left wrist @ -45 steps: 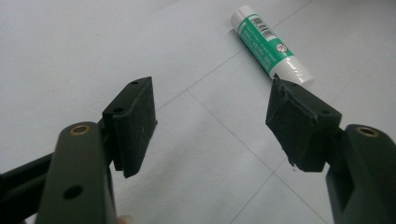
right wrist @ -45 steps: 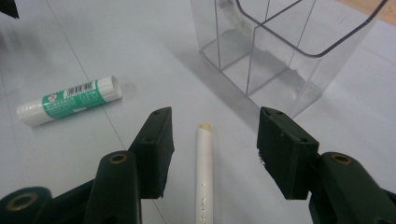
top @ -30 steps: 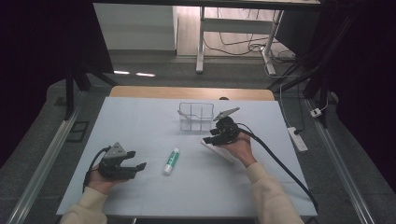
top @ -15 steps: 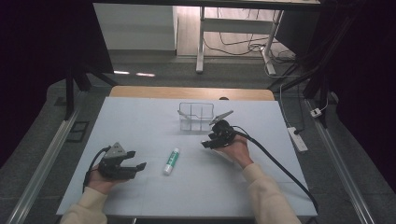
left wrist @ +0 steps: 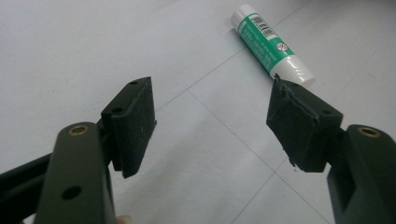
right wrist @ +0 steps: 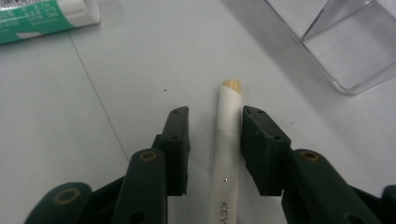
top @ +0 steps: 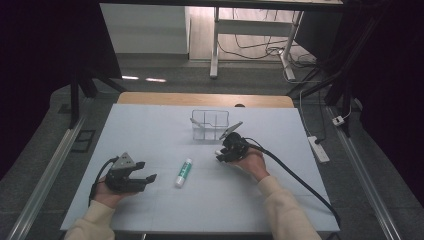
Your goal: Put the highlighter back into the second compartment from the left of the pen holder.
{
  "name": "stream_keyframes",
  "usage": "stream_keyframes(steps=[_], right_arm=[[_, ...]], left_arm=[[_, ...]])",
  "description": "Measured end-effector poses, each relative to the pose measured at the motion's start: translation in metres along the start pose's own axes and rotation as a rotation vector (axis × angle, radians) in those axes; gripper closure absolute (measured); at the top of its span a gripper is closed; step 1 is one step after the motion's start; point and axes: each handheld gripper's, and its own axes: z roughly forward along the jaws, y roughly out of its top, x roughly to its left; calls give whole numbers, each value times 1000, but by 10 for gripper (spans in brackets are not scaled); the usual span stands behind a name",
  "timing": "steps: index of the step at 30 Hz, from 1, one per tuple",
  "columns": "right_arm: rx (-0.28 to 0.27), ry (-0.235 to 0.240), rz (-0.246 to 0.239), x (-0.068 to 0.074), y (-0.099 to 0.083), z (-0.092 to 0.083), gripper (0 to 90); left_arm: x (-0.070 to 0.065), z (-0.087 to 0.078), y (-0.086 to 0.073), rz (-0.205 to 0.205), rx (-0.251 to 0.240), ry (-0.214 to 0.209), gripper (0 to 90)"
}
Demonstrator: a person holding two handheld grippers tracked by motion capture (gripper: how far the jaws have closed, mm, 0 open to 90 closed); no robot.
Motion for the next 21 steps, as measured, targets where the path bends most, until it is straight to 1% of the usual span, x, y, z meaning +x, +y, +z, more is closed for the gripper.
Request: stream_keyframes(steps=[3,5,7,15,17,18,21], right_arm=[[6,-14,-15,1,0,0,702],[12,-13,-20,1,1,0,750],[16,-16,-25,2,1,0,765],[16,-27,-9,4,1,0,776],[13,-38,-11,3,1,-1,777],[8,-47,-5,3,1,-2,777],[-36,-53,11,2,3,-9,778]], left_arm=[[0,0,0,0,1,1,327],[0,0,0,0,1,1,327],[0,0,0,0,2,1,327],[0,0,0,2,-1,1,327],[1,0,0,-1,-2,1,327],[1,0,0,-1,-2,2,327],[1,0,0,-2,-2,2,327]])
